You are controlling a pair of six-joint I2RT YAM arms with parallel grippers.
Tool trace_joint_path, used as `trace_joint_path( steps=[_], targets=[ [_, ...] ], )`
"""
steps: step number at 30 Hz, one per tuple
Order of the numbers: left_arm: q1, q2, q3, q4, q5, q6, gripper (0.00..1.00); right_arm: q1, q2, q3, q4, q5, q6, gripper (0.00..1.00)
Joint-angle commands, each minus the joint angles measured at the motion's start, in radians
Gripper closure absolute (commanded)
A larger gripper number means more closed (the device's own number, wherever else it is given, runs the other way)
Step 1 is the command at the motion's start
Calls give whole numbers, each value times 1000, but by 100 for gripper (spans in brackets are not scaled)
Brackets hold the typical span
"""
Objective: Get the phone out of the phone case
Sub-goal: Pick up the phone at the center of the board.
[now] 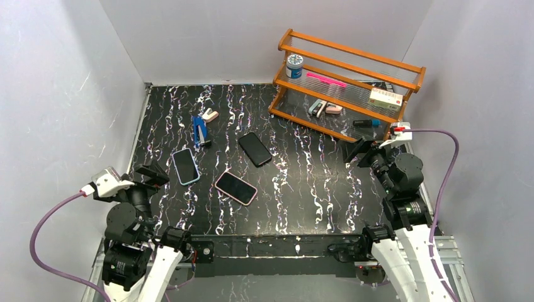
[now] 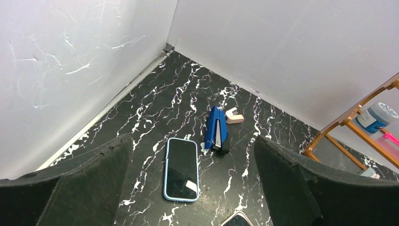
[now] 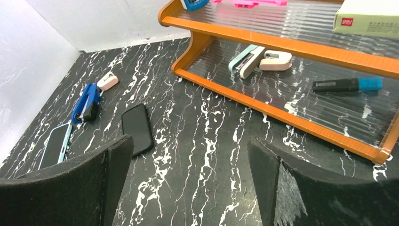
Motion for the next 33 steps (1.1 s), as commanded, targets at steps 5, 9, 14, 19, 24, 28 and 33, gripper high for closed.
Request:
trace_joint_path(
  steps=[5,9,14,19,24,28,33],
  targets=[
    [-4,97,-25,-40,-7,-145,2,6,65,-48,65,-38,101,1],
    [-5,193,-26,-57,18,-220,2,7,123,-45,40,-36,141,1],
    [-5,340,-8,-135,69,-342,2,6,173,-50,37,-58,183,1],
    [-5,524,16,-231,197,-451,2,6,175,-71,58,-95,158,1],
    [-5,743,25,-275,337,-547,2,6,188,-76,46,-134,146,1],
    [-51,887,10,-217,418,-602,2,6,182,-97,50,-156,142,1],
    [-234,1065,93,-257,225,-765,2,6,172,-117,51,-176,135,1]
  ],
)
